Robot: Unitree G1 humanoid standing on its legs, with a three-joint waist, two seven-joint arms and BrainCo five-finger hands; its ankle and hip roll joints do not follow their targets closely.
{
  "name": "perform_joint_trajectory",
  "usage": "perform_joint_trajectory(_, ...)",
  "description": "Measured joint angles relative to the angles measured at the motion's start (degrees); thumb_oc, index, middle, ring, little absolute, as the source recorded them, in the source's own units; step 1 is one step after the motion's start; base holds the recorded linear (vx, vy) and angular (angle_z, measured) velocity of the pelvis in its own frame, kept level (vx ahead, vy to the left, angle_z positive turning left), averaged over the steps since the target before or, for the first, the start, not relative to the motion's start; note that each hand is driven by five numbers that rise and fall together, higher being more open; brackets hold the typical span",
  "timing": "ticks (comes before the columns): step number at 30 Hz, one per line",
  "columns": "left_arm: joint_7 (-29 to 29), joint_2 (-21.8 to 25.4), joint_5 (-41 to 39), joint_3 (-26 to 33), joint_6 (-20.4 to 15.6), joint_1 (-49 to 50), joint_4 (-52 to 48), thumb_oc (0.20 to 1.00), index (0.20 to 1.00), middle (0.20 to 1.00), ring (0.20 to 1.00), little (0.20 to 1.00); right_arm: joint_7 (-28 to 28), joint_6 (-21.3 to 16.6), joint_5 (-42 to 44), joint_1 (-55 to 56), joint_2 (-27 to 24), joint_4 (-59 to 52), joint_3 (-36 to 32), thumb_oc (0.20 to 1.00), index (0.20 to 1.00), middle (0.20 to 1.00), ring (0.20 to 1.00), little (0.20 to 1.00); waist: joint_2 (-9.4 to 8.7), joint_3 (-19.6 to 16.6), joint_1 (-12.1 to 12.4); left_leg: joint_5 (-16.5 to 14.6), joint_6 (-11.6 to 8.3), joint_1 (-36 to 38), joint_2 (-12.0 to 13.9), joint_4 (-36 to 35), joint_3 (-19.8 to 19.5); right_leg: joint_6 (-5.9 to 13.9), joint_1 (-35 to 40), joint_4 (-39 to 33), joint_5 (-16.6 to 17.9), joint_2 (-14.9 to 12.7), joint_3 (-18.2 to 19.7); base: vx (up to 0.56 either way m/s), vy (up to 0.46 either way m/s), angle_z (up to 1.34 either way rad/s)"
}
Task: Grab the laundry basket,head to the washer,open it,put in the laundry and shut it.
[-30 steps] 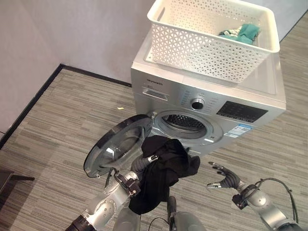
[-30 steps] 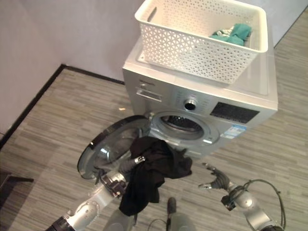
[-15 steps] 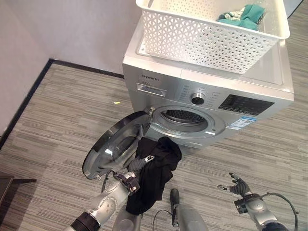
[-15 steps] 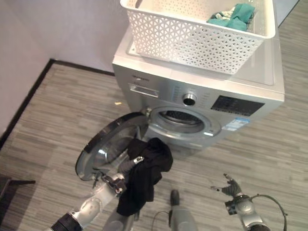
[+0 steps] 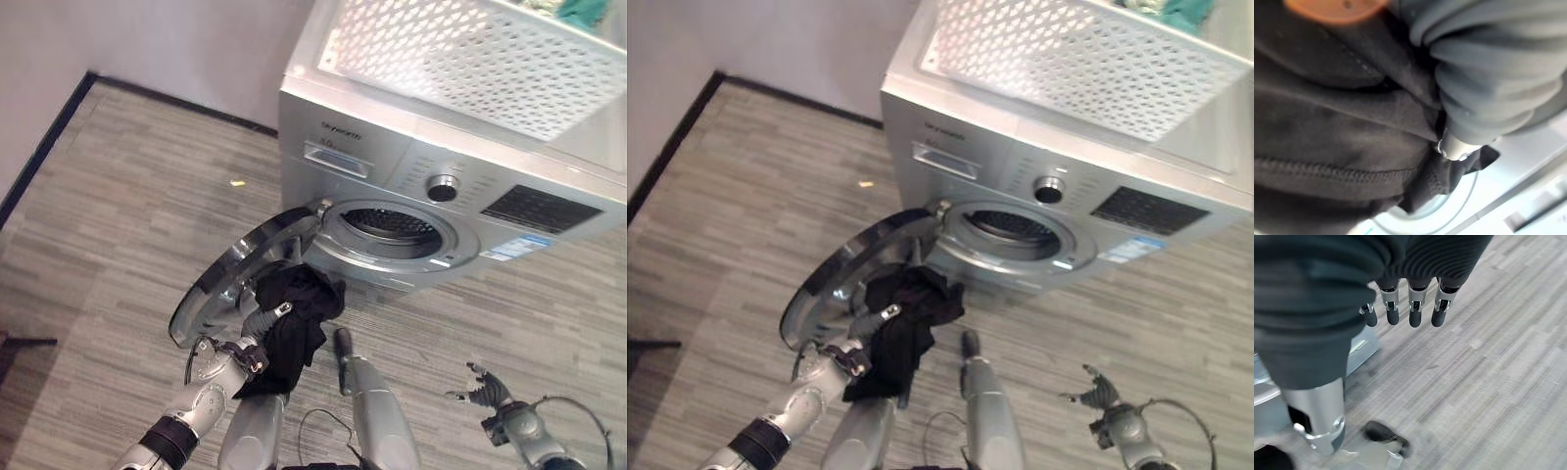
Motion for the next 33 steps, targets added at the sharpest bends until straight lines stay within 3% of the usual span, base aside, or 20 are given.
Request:
perform_joint_trajectory(4, 0.1, 1.5, 0.5, 0.1, 0.0, 0.8, -0.9, 0.200, 0.200, 0.200, 0.200, 0.200, -0.1, 0.3, 1.3, -1.4, -3.4, -4.5, -0.6, 1.000, 1.000, 1.000, 1.000, 1.000, -0.98, 0.5, -0.5, -1.8, -2.12, -4.0, 1.1, 4.0, -3.5, -1.87, -3.1, 3.8, -1.7, 0.3, -5.5, 0.01, -0.091, 0.31)
perform_joint_trajectory(6, 0.4, 1.8, 0.5, 0.1, -0.1, 0.3, -0.9, 0.200, 0.200, 0.200, 0.200, 0.200, -0.2, 0.3, 1.9, -2.3, -4.2, -5.8, -1.4, 1.000, 1.000, 1.000, 1.000, 1.000, -1.69, 0.6, 0.6, -3.1, -2.67, -5.2, 1.7, 6.1, -3.9, -2.86, -4.7, 6.7, -3.3, 0.7, -6.4, 0.01, -0.050, 0.10)
perform_joint_trajectory(9, 1.4, 1.6, 1.3, 0.4, -0.1, -1.0, -0.7, 0.200, 0.200, 0.200, 0.200, 0.200, -0.2, 0.1, 2.5, -6.4, -4.9, -7.2, -1.0, 1.000, 1.000, 1.000, 1.000, 1.000, -1.35, 1.0, 0.7, -5.9, -3.51, -8.3, 2.0, 11.1, -4.4, -4.20, -8.3, 12.2, -5.9, 1.6, -7.3, 0.03, -0.009, 0.01)
perform_joint_trajectory(12, 2.5, 1.0, 2.7, 0.6, -0.1, -3.6, -0.3, 0.200, 0.200, 0.200, 0.200, 0.200, -0.4, 0.4, 3.3, -7.2, -4.4, -9.4, 1.5, 1.000, 1.000, 1.000, 1.000, 1.000, -0.48, 1.4, 0.5, -6.7, -2.94, -8.0, 2.3, 11.9, -4.1, -4.11, -8.3, 12.8, -6.5, 2.2, -6.8, -0.01, 0.021, -0.10)
perform_joint_trajectory(15, 2.6, 0.9, 2.8, 0.7, -0.1, -4.7, 0.7, 0.200, 0.200, 0.200, 0.200, 0.200, -0.5, 0.2, 3.3, -6.7, -4.3, -14.0, 2.9, 1.000, 1.000, 1.000, 1.000, 1.000, -0.10, 1.5, 0.2, -6.6, -2.98, -7.6, 3.3, 10.5, -2.8, -3.87, -8.0, 10.5, -4.7, 3.3, -5.4, -0.09, 0.133, -0.37)
perform_joint_trajectory(17, 2.8, 0.4, 2.8, 1.0, -0.4, -5.6, 1.4, 0.200, 0.200, 0.200, 0.200, 0.200, -0.9, 0.4, 2.5, -6.1, -4.3, -17.5, 3.0, 1.000, 1.000, 1.000, 1.000, 1.000, 0.43, 1.8, -0.7, -5.3, -2.17, -6.9, 3.6, 8.3, -1.5, -2.81, -7.0, 4.9, -0.8, 4.7, -2.2, -0.04, 0.109, -0.60)
perform_joint_trajectory(20, 2.9, -1.4, 2.9, 0.9, -0.5, -6.1, 3.6, 0.200, 0.200, 0.200, 0.200, 0.200, -1.5, 0.5, 1.8, -6.2, -4.3, -16.7, 3.8, 1.000, 1.000, 1.000, 1.000, 1.000, 1.48, 2.4, -2.5, -3.6, -1.83, -5.1, 3.2, 6.3, 1.8, -0.80, -5.0, 0.4, 3.1, 4.6, 0.9, -0.07, 0.171, -0.84)
perform_joint_trajectory(21, 2.9, -0.8, 2.9, 1.5, -1.0, -5.5, 3.7, 0.200, 0.200, 0.200, 0.200, 0.200, -1.6, 0.8, 1.4, -7.2, -3.3, -16.6, 5.4, 1.000, 1.000, 1.000, 1.000, 1.000, 1.33, 2.4, -1.4, -4.3, 0.47, -4.1, 4.0, 6.0, 2.6, 1.18, -3.8, -3.4, 6.0, 5.8, 4.0, -0.02, 0.097, -1.33)
perform_joint_trajectory(22, 2.8, -0.4, 2.9, 1.9, -0.9, -5.4, 3.6, 0.200, 0.200, 0.200, 0.200, 0.200, -1.3, 0.7, 0.9, -6.7, -3.7, -17.8, 6.1, 1.000, 1.000, 1.000, 1.000, 1.000, 1.02, 2.6, -0.6, -4.2, 0.03, -3.8, 5.1, 5.8, 4.7, 1.30, -3.8, -4.3, 6.7, 5.4, 4.2, -0.03, 0.022, -1.49)
perform_joint_trajectory(24, 2.8, -1.0, 2.9, 3.0, -0.9, -5.1, 3.6, 0.200, 0.200, 0.200, 0.200, 0.200, -1.0, 0.4, 0.4, -5.5, -4.6, -18.8, 6.2, 1.000, 1.000, 1.000, 1.000, 1.000, 1.72, 3.0, -0.5, -4.6, 0.68, -3.5, 5.5, 7.2, 7.9, 0.99, -5.1, -2.7, 5.6, 2.1, 1.9, -0.01, -0.135, -0.80)
perform_joint_trajectory(25, 2.7, -1.1, 2.9, 3.3, -1.0, -5.2, 3.7, 0.200, 0.200, 0.200, 0.200, 0.200, -1.0, 0.4, 0.0, -4.9, -5.1, -18.6, 6.1, 1.000, 1.000, 1.000, 1.000, 1.000, 2.83, 3.5, -0.7, -5.2, 1.46, -3.6, 5.4, 8.1, 7.9, 1.51, -5.3, 0.1, 4.4, 1.1, 2.4, -0.02, -0.188, -0.31)
perform_joint_trajectory(27, 2.6, -1.8, 2.9, 3.3, -1.1, -5.5, 3.9, 0.200, 0.200, 0.200, 0.200, 0.200, -0.7, 0.6, -1.2, -2.0, -5.6, -18.8, 6.1, 1.000, 1.000, 1.000, 1.000, 1.000, 3.74, 4.1, -0.5, -5.0, 0.52, -3.7, 4.8, 8.1, 6.8, 1.73, -5.0, 4.9, 0.7, 0.4, 3.9, -0.05, -0.126, 0.17)
perform_joint_trajectory(29, 2.5, -0.2, 2.9, 3.9, -1.3, -5.2, 4.1, 0.200, 0.200, 0.200, 0.200, 0.200, 0.0, 0.4, -2.7, 0.0, -5.7, -19.3, 6.8, 1.000, 1.000, 1.000, 1.000, 1.000, 2.62, 4.3, -0.5, -3.4, 0.44, -4.7, 4.0, 6.1, 5.0, 1.44, -2.4, 2.8, -1.8, -0.7, 0.2, -0.05, -0.306, 0.45)
perform_joint_trajectory(30, 2.4, -0.2, 3.0, 5.0, -1.3, -4.1, 4.1, 0.200, 0.200, 0.200, 0.200, 0.200, 0.1, -0.5, -3.0, -0.6, -6.4, -19.3, 6.0, 1.000, 1.000, 1.000, 1.000, 1.000, 1.88, 4.4, -0.7, -2.4, -1.26, -4.8, 4.4, 5.3, 4.6, 0.21, -3.8, 5.1, -2.3, -0.3, -1.3, -0.05, -0.343, 0.28)
perform_joint_trajectory(33, 2.4, -0.3, 2.9, 7.1, -1.6, -3.3, 4.1, 0.200, 0.200, 0.200, 0.200, 0.200, 0.2, -0.5, -3.0, -2.4, -6.8, -15.3, 4.8, 1.000, 1.000, 1.000, 1.000, 1.000, 0.49, 4.5, -1.1, -2.3, -1.34, -5.7, 5.5, 4.0, 3.2, -0.82, -4.8, 4.1, -2.1, 0.2, -3.8, -0.04, -0.140, 0.10)
